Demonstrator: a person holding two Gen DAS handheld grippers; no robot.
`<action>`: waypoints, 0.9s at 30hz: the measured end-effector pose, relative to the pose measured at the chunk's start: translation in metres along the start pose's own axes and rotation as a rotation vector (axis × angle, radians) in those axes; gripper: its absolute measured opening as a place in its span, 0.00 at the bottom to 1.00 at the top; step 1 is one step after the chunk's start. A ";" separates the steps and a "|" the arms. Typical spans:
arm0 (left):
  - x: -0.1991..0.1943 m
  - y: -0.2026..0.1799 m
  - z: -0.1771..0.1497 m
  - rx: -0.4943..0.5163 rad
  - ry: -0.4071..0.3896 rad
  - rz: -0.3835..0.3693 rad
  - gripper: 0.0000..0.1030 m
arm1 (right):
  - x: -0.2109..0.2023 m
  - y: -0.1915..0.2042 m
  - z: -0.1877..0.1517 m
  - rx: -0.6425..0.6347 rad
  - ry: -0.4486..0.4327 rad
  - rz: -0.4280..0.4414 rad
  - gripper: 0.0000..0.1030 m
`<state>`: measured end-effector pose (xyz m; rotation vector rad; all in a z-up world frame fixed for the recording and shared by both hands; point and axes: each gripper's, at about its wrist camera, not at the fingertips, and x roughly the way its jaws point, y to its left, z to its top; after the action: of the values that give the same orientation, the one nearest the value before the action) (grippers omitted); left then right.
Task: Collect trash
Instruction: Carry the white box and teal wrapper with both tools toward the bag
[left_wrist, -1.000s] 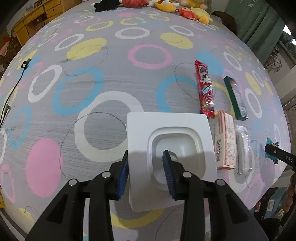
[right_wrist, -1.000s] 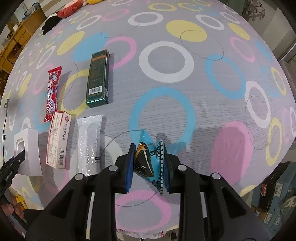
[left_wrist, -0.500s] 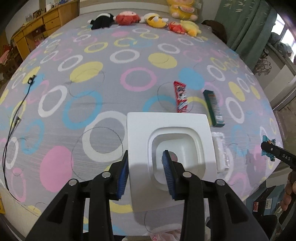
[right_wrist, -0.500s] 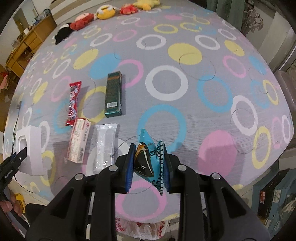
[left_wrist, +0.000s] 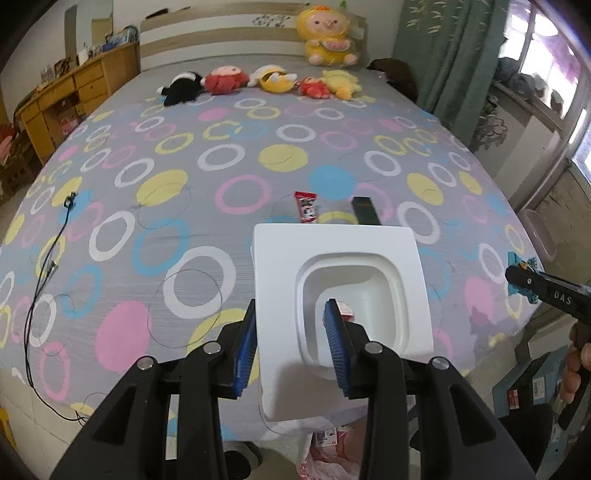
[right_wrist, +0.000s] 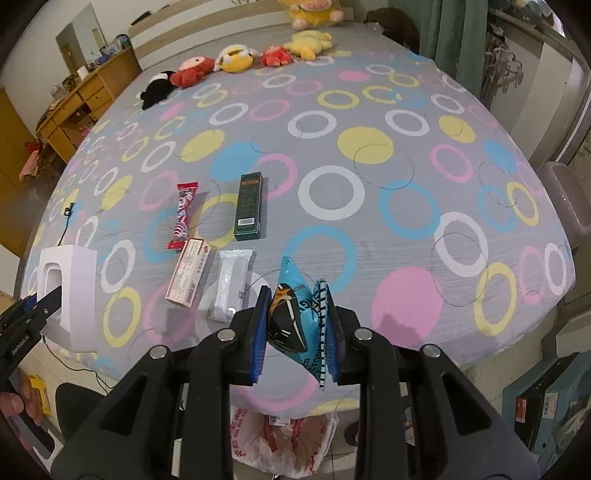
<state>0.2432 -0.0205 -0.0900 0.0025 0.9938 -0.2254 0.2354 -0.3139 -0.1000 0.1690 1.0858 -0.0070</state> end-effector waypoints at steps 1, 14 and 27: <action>-0.004 -0.003 -0.002 0.007 -0.005 -0.001 0.34 | -0.004 0.000 -0.002 -0.004 -0.006 0.002 0.25; -0.053 -0.044 -0.043 0.118 -0.065 -0.032 0.34 | -0.059 -0.007 -0.056 -0.054 -0.090 0.051 0.25; -0.077 -0.068 -0.098 0.193 -0.064 -0.052 0.34 | -0.094 0.004 -0.119 -0.090 -0.143 0.097 0.25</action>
<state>0.1089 -0.0619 -0.0733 0.1451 0.9064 -0.3664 0.0876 -0.3005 -0.0706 0.1377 0.9325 0.1152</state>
